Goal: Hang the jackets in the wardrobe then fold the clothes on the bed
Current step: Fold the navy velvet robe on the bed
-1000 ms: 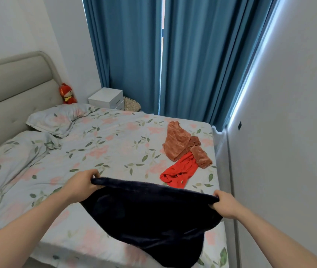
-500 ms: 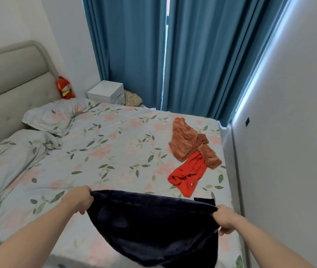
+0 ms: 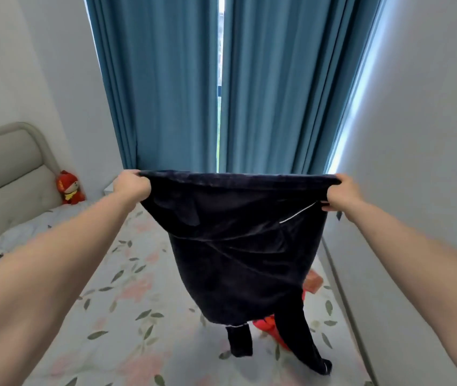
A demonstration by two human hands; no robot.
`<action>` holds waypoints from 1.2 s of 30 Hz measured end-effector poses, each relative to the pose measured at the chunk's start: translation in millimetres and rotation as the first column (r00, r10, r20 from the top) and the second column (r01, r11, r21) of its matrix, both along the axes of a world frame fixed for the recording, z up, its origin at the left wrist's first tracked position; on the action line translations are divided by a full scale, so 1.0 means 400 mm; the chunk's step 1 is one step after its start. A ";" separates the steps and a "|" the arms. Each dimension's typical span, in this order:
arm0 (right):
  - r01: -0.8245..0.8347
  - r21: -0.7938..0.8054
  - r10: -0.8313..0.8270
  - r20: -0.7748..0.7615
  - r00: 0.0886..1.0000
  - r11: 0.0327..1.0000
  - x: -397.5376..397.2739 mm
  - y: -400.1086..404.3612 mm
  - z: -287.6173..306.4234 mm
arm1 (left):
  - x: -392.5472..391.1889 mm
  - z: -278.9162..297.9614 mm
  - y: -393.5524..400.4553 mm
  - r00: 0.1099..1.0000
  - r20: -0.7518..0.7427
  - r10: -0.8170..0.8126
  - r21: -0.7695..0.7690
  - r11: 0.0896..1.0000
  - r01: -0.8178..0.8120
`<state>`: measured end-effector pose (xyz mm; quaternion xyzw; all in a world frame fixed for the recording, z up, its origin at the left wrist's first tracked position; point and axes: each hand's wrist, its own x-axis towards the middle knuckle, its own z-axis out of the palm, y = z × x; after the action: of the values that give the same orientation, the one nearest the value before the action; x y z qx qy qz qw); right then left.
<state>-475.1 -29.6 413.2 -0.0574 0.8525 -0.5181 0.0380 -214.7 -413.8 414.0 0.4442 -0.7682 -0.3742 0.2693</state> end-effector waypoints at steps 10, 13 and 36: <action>-0.100 -0.107 0.055 -0.363 0.930 0.989 0.024 -0.115 0.358 | 0.019 0.357 -0.118 0.948 -0.307 -0.087 -0.277 0.961 -0.002; -0.107 -0.025 0.090 -0.384 0.919 0.994 0.048 -0.120 0.285 | 0.078 0.296 -0.119 0.965 -0.216 -0.146 -0.317 0.946 0.072; -0.628 0.472 0.436 0.458 0.774 0.619 0.525 0.193 -0.920 | 0.555 -0.898 0.355 0.435 0.754 -0.491 0.348 0.862 0.369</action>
<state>-265.2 47.6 45.4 -0.2164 0.8975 -0.1862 0.3362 7.2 -271.7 54.8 0.3718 -0.8630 -0.2279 -0.2552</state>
